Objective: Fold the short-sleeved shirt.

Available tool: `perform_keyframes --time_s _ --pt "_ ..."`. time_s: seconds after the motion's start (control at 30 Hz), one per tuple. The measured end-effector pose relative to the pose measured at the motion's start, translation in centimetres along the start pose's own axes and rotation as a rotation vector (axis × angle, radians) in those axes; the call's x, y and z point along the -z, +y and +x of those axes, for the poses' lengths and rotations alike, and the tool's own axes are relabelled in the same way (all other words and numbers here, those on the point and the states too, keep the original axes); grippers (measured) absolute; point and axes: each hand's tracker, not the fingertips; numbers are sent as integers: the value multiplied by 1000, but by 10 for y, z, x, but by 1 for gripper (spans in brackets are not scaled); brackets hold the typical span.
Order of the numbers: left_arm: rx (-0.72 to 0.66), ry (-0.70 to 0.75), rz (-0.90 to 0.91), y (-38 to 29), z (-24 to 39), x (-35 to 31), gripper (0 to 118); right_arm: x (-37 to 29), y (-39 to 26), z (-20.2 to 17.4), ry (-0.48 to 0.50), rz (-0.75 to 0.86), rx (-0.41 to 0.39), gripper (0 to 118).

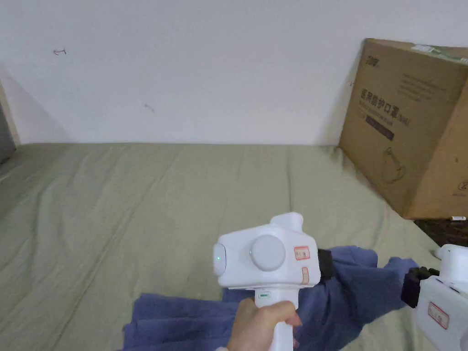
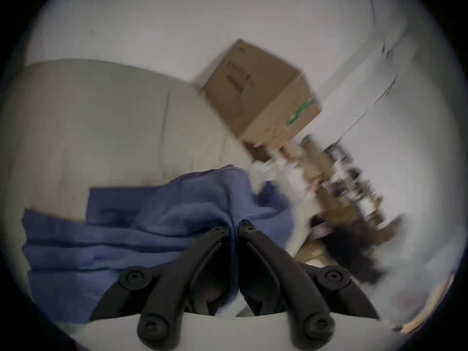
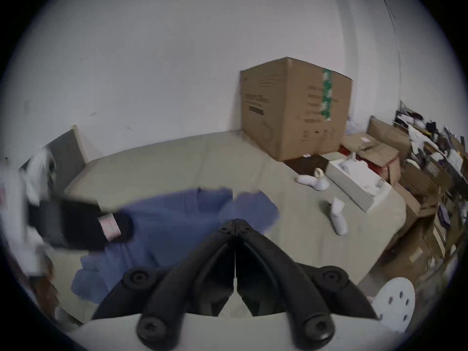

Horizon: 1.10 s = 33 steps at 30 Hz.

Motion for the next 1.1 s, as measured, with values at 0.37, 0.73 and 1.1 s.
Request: perform_keyframes --time_s 0.37,0.73,1.1 --pt "-25 165 -279 -90 -36 85 28 12 -26 0 6 -91 -16 0" --pt "1 256 -73 -44 -73 -18 0 21 -31 -51 134 -113 -83 0" --pt "-143 457 -80 -77 -184 -66 0 51 -59 -103 234 -212 -139 0"
